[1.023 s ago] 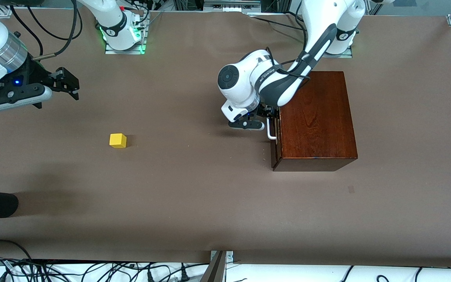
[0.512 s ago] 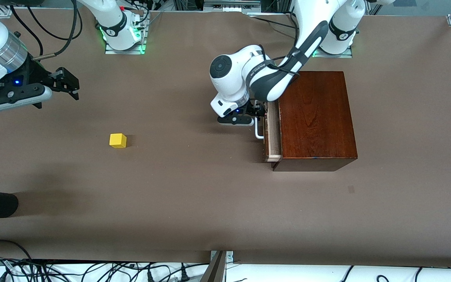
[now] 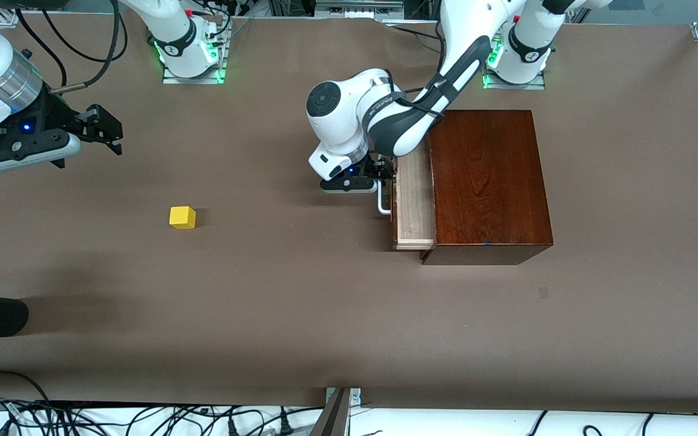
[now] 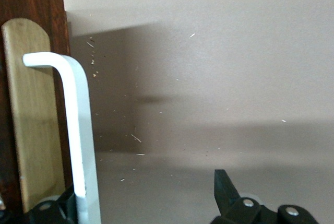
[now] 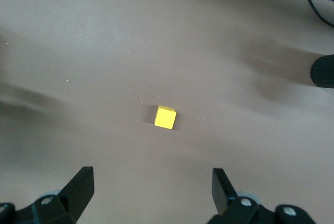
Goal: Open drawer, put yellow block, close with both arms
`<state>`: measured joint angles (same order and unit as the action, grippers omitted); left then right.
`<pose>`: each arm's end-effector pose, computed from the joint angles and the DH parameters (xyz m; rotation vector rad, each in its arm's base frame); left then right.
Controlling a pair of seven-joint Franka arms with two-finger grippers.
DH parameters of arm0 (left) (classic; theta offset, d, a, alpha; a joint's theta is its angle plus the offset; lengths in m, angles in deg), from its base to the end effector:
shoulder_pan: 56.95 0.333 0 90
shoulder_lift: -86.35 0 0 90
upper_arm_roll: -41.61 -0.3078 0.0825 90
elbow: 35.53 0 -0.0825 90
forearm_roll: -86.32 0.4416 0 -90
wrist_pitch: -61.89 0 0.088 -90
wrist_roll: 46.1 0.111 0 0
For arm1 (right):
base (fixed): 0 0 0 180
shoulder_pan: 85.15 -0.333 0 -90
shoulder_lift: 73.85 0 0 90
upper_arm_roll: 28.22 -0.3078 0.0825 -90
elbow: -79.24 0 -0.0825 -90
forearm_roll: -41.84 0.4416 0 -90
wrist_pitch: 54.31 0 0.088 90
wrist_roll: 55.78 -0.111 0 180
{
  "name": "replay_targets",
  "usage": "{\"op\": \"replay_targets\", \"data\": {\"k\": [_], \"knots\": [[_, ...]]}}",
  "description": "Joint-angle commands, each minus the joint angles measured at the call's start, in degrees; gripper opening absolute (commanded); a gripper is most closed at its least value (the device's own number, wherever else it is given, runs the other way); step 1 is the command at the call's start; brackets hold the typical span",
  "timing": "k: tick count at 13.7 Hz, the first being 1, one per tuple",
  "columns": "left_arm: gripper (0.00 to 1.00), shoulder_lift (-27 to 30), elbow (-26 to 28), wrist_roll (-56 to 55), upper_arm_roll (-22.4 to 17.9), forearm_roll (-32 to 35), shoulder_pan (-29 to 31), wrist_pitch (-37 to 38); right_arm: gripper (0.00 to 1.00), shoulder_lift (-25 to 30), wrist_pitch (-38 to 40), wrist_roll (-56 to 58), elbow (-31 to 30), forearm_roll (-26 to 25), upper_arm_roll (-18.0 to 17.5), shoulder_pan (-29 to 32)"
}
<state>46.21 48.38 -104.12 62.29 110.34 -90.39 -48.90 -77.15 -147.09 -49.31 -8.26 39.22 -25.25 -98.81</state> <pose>0.4861 -0.5591 0.2331 -2.9144 0.0878 -0.0252 0.6243 0.1138 0.6041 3.0587 0.4639 0.0563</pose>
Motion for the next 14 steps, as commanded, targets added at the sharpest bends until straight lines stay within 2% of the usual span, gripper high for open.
{"op": "replay_targets", "data": {"k": [1, 4, 7, 10, 12, 14], "knots": [[1.0, -1.79, -4.71, -0.52, 1.03, -0.39, -1.71, -2.07, 1.0, -0.22, -0.12, -0.05, 0.84, 0.25, -0.06, 0.13], [1.0, -0.02, -5.85, -0.34, 1.12, -0.38, -1.62, 2.65, 1.0, -0.39, -2.49, 0.48, 0.84, 0.52, -0.06, 0.31], [1.0, 0.41, -9.62, -0.08, 1.47, 0.93, -1.8, 10.03, 1.0, -0.04, -1.79, 0.4, 0.84, 0.6, 0.02, 0.22], [1.0, 4.88, -14.46, 9.72, 0.6, -0.02, -0.4, 19.69, 1.0, -1.35, -0.3, 0.57, 0.31, 0.69, 0.29, 0.92], [1.0, 8.22, -15.17, 16.07, 1.03, -0.2, 4.77, 25.94, 1.0, -4.17, -0.21, 0.66, 0.83, -1.23, -0.06, -0.04], [1.0, 12.52, -15.09, 17.24, 0.95, -0.12, 10.65, 27.9, 1.0, -4.87, -0.21, 0.83, 0.4, -0.98, 0.11, 0.57]]}}
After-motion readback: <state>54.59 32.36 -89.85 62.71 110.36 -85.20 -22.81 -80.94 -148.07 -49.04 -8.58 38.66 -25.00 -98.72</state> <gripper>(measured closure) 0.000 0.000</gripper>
